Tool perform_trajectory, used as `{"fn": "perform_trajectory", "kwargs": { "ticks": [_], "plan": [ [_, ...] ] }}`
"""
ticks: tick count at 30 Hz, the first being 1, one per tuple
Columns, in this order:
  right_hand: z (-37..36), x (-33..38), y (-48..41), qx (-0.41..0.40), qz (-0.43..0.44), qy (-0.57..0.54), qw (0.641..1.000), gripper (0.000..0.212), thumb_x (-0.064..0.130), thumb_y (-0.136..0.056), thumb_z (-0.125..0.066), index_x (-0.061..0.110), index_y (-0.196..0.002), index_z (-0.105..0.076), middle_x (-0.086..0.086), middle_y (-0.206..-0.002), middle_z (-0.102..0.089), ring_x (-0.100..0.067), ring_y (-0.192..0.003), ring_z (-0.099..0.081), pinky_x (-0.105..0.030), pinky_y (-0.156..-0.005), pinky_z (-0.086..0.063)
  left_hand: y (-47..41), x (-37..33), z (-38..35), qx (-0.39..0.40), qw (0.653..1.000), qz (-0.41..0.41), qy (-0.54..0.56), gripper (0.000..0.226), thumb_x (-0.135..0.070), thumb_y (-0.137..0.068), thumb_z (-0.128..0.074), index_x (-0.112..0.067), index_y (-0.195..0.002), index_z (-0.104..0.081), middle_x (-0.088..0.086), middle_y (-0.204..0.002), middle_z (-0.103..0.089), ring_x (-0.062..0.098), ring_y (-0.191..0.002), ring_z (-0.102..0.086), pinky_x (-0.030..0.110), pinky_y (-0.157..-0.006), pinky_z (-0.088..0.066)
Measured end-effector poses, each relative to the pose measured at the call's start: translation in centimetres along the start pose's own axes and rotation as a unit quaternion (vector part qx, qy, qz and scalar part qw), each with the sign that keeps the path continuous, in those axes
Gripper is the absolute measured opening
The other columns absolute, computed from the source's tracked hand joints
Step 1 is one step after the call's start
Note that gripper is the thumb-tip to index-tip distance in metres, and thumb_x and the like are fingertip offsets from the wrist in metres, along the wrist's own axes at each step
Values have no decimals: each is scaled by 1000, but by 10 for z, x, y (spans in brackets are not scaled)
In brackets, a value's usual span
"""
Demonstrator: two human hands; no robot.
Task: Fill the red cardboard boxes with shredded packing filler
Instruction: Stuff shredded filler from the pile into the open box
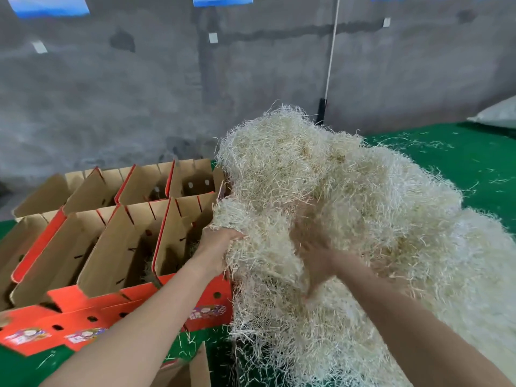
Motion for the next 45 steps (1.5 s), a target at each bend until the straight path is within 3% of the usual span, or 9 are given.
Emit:
{"fn": "perform_trajectory", "kwargs": {
  "ticks": [10, 13, 17, 21, 24, 29, 34, 41, 45],
  "plan": [
    [36, 34, 2, -282, -70, -445, 847, 20, 0, -95, -39, 2, -98, -58, -15, -97, -65, -21, -79, -61, -31, -72, -55, 14, 10, -12, 330, 866, -60, -370, 63, -7, -73, -76, -26, -126, -47, -15, -117, -63, 6, -117, -55, 22, -98, -44],
    [59, 42, 3, -339, -73, -385, 855, 20, -5, -91, -40, 2, -98, -58, -11, -88, -63, -18, -71, -55, -17, -55, -43, 12, 21, -15, 297, 845, -32, -444, 80, -38, -71, -76, -21, -140, -39, 0, -145, -40, 24, -137, -33, 43, -116, -19],
    [59, 36, 5, -345, -79, -375, 857, 24, -8, -84, -46, 10, -94, -58, 1, -78, -57, -14, -66, -59, -18, -53, -45, 14, 24, -31, 246, 816, -98, -514, 39, -20, -73, -74, -16, -108, -59, -4, -101, -64, 14, -91, -60, 35, -94, -48],
    [48, 22, -1, -223, -39, -261, 939, 18, 1, -80, -59, 13, -93, -60, 1, -88, -64, -12, -72, -62, -22, -63, -53, 18, 2, -29, 68, 551, -279, -784, 18, -28, -71, -66, -20, -75, -50, -9, -82, -50, 17, -100, -45, 53, -110, -16],
    [44, -8, 1, -216, -69, -284, 932, 19, 2, -79, -61, 11, -94, -67, -2, -91, -69, -11, -72, -63, -17, -57, -51, 20, 6, -30, 159, 603, -313, -716, 49, -10, -69, -65, -17, -116, -57, -4, -130, -46, 20, -130, -32, 48, -116, -11],
    [55, -15, 6, -280, -107, -328, 896, 19, -5, -79, -53, 11, -69, -59, 0, -65, -59, -11, -52, -53, -17, -43, -43, 50, 38, -67, 380, 531, -320, -686, 91, -4, -79, -61, -38, -146, -8, -2, -152, -25, 18, -123, -45, 34, -100, -44],
    [61, -5, 12, -325, -63, -303, 894, 13, 7, -77, -65, 11, -66, -60, -3, -67, -61, -11, -50, -48, -20, -45, -42, 32, 18, -66, 219, 423, -298, -827, 69, -1, -77, -54, -16, -140, -33, 3, -113, -56, 13, -80, -57, 24, -61, -49],
    [44, 12, 10, -314, -13, -293, 903, 19, 29, -91, -54, 15, -103, -48, 2, -68, -57, -9, -56, -58, -19, -50, -51, 7, -43, -69, 65, 690, -299, -656, 83, -12, -82, -58, -21, -149, -10, 1, -157, 9, 26, -134, -35, 36, -96, -42],
    [13, -9, 20, -304, -52, -234, 922, 32, 41, -94, -44, 27, -121, -36, 7, -62, -51, -4, -49, -48, -17, -46, -43, -3, -60, -50, 24, 819, -315, -478, 83, -11, -78, -64, -18, -147, -18, 6, -148, -30, 27, -130, -40, 43, -99, -44]
  ]
}}
Point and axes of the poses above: each hand's wrist, its own y-axis away from the middle knuckle, its own z-axis out of the back of the hand, x = y × z, the point moved 7 cm from there along -y, towards the middle knuckle
